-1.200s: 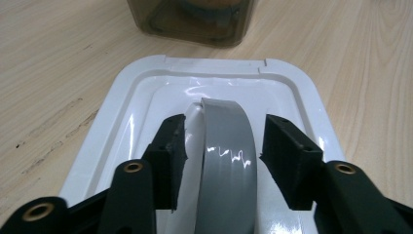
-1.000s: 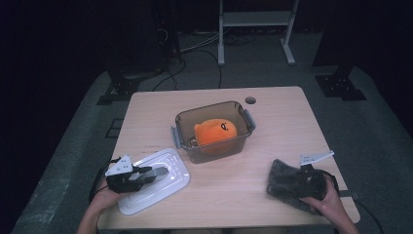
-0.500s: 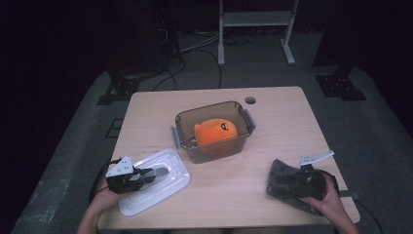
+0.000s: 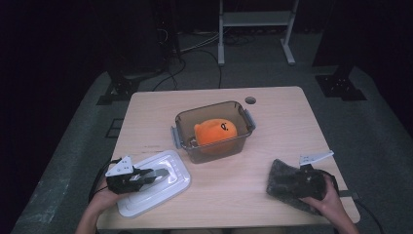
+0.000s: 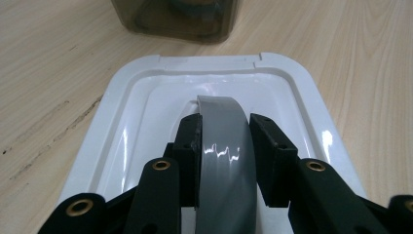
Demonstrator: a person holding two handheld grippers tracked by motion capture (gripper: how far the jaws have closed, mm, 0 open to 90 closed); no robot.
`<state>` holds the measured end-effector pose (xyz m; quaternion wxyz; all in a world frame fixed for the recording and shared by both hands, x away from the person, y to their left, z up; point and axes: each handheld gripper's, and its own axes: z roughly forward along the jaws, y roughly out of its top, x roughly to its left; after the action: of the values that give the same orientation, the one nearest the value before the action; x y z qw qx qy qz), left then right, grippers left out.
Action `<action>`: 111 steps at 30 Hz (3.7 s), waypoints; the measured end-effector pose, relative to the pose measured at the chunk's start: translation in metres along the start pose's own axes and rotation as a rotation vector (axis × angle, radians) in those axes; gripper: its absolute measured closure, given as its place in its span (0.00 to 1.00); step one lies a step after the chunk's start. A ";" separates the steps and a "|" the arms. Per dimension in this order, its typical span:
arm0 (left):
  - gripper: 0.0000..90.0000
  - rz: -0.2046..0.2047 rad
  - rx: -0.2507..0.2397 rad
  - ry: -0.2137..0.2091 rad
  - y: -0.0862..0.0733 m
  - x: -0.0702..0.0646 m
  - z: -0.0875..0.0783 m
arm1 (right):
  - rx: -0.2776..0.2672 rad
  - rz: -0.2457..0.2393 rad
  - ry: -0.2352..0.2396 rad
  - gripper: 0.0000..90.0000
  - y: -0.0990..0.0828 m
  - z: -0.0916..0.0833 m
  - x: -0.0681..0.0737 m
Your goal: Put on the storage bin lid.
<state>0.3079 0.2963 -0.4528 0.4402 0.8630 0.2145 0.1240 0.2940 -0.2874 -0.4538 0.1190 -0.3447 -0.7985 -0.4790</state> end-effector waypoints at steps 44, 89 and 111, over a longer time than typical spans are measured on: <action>0.74 0.027 -0.048 0.031 0.017 -0.012 -0.065 | 0.005 0.002 -0.001 0.30 0.001 0.003 0.000; 0.74 0.057 -0.108 0.083 0.064 -0.015 -0.099 | 0.003 0.004 -0.006 0.30 0.000 0.001 0.000; 0.74 0.050 -0.171 0.081 0.108 0.001 -0.098 | 0.003 0.001 -0.004 0.30 0.000 0.000 0.000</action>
<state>0.2976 0.3098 -0.3076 0.5000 0.8217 0.1990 0.1875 0.2940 -0.2871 -0.4536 0.1182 -0.3461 -0.7992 -0.4770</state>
